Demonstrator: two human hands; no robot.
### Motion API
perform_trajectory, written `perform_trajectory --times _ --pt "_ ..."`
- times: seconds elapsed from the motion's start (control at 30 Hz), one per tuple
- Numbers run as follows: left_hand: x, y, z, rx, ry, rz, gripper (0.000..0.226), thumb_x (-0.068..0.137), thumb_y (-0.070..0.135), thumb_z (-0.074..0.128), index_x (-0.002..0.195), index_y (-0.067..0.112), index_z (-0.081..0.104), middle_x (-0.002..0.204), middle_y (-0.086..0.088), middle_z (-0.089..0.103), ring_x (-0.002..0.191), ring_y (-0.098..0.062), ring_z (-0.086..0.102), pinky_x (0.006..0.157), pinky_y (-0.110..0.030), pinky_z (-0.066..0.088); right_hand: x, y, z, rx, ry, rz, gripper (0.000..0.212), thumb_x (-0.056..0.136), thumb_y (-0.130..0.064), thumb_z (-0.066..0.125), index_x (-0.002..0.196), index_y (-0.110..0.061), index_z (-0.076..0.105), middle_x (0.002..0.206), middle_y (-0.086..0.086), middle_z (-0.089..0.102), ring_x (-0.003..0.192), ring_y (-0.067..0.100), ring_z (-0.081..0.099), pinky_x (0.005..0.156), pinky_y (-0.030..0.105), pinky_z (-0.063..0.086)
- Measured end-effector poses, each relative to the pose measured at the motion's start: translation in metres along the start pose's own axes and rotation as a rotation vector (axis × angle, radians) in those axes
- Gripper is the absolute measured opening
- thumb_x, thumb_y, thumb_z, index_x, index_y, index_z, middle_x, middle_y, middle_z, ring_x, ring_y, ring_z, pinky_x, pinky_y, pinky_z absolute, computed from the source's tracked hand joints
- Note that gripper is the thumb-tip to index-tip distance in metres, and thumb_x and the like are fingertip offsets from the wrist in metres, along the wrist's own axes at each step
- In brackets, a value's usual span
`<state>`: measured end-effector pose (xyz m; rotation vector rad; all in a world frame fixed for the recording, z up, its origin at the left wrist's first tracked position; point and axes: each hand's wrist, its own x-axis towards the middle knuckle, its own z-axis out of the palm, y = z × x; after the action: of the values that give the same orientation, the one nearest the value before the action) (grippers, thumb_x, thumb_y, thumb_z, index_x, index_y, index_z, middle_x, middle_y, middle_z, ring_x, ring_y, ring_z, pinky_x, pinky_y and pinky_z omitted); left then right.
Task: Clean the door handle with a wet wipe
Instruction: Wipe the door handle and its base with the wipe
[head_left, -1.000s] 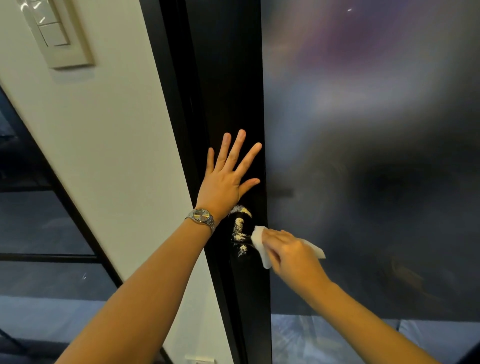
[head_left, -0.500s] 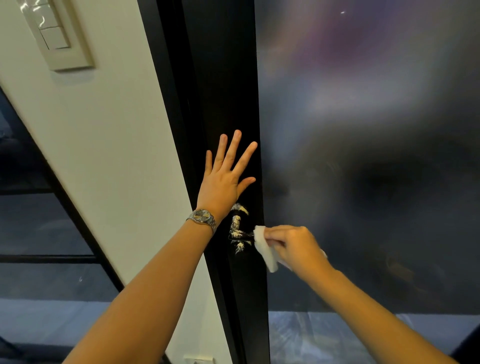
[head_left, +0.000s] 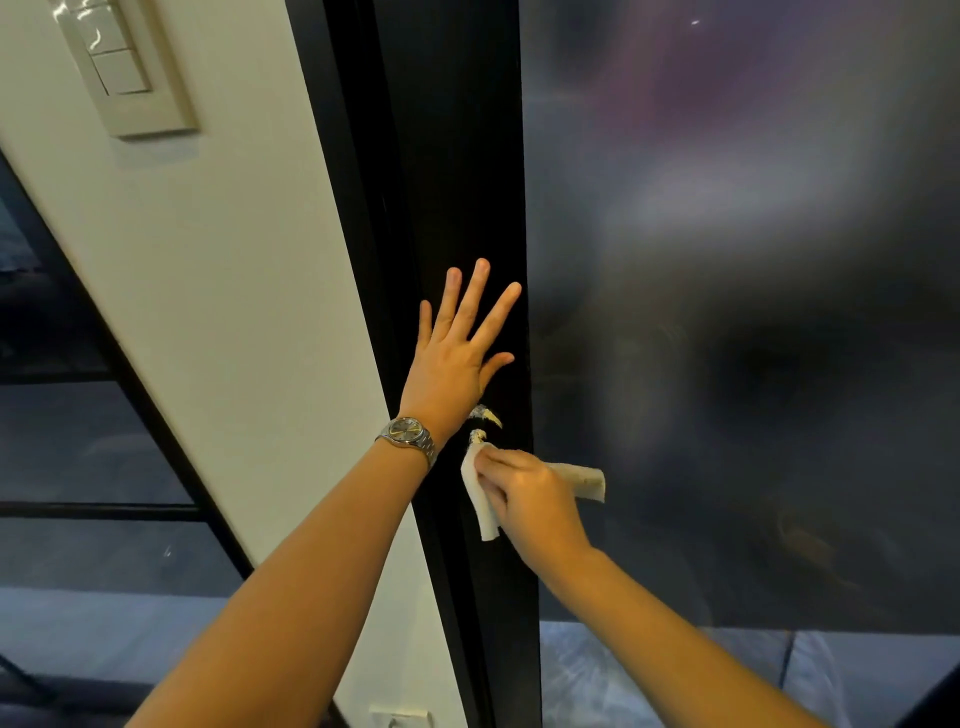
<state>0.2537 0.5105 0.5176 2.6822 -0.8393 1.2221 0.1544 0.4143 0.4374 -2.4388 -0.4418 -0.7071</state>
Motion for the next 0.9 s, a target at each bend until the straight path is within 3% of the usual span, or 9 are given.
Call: perform_trajectory --times 0.1,0.17,0.23,0.33,0.53,0.63,0.7,0.83,0.9 --pt "-0.002 -0.011 -0.001 -0.033 -0.014 0.072 0.069 0.089 0.026 0.056 0.144 0.029 0.014 0.155 -0.01 0.009 0.139 -0.025 -0.007 0.109 -0.049 0.003 -0.013 0.017 -0.002 -0.013 -0.059 -0.078 0.042 0.066 0.006 0.075 0.105 -0.005 0.068 0.104 0.008 0.071 0.088 0.023 0.068 0.077 0.032 0.058" --pt "-0.004 -0.015 -0.001 -0.025 -0.021 0.1 0.07 0.088 0.022 0.057 0.144 0.028 0.015 0.155 -0.009 0.008 0.139 -0.024 -0.008 0.109 -0.049 0.003 -0.019 0.027 -0.011 -0.032 -0.028 -0.085 0.036 0.069 0.0 0.074 0.105 -0.007 0.069 0.102 0.007 0.072 0.089 0.021 0.069 0.079 0.031 0.057" --pt "-0.004 -0.015 0.0 0.0 -0.011 0.104 0.07 0.088 0.023 0.057 0.144 0.028 0.015 0.155 -0.01 0.009 0.139 -0.025 -0.007 0.109 -0.05 0.004 -0.018 0.027 -0.017 -0.036 0.02 -0.051 0.023 0.081 -0.015 0.062 0.101 -0.009 0.071 0.096 0.004 0.074 0.083 0.019 0.07 0.073 0.033 0.058" --pt "-0.004 -0.013 0.0 0.066 0.01 0.112 0.068 0.089 0.029 0.055 0.144 0.026 0.016 0.154 -0.012 0.014 0.14 -0.028 0.0 0.109 -0.049 0.009 -0.005 0.015 -0.009 -0.115 -0.021 -0.046 0.036 0.087 -0.029 0.044 0.103 -0.011 0.07 0.095 0.002 0.074 0.08 0.017 0.071 0.068 0.03 0.058" --pt "0.004 -0.022 0.002 0.25 0.042 0.21 0.062 0.09 0.047 0.034 0.145 0.023 0.018 0.152 -0.013 0.022 0.139 -0.032 0.013 0.108 -0.048 0.016 0.018 0.004 0.017 -0.223 -0.123 -0.142 0.038 0.09 -0.028 0.04 0.113 -0.012 0.066 0.117 0.003 0.068 0.112 0.017 0.062 0.094 0.03 0.052" --pt "0.006 -0.022 0.004 0.286 0.045 0.221 0.064 0.089 0.052 0.03 0.145 0.022 0.019 0.152 -0.012 0.023 0.139 -0.032 0.017 0.108 -0.049 0.016 0.014 0.006 0.016 -0.194 -0.123 -0.15 0.027 0.081 -0.015 0.065 0.108 -0.013 0.067 0.115 0.004 0.068 0.106 0.019 0.066 0.085 0.032 0.057" --pt "0.005 -0.022 0.005 0.271 0.052 0.226 0.065 0.089 0.052 0.031 0.145 0.022 0.018 0.152 -0.012 0.023 0.139 -0.031 0.015 0.108 -0.049 0.015 0.003 0.01 0.011 -0.104 -0.089 -0.112 0.039 0.071 -0.007 0.075 0.109 -0.012 0.067 0.114 0.006 0.069 0.096 0.021 0.069 0.073 0.029 0.06" --pt "0.006 -0.023 0.005 0.235 0.048 0.217 0.066 0.089 0.051 0.032 0.145 0.023 0.015 0.152 -0.01 0.016 0.139 -0.026 0.001 0.109 -0.05 0.013 0.0 0.013 0.004 -0.11 0.003 -0.117 0.03 0.083 -0.019 0.05 0.103 -0.011 0.071 0.103 0.005 0.073 0.087 0.017 0.071 0.069 0.02 0.056" --pt "0.006 -0.023 0.005 0.234 0.04 0.218 0.065 0.089 0.051 0.033 0.145 0.023 0.016 0.152 -0.011 0.019 0.14 -0.028 0.006 0.109 -0.049 0.012 0.012 0.006 0.008 -0.112 -0.037 -0.081 0.029 0.092 -0.021 0.049 0.113 -0.01 0.065 0.117 0.006 0.066 0.096 0.02 0.068 0.076 0.025 0.055"
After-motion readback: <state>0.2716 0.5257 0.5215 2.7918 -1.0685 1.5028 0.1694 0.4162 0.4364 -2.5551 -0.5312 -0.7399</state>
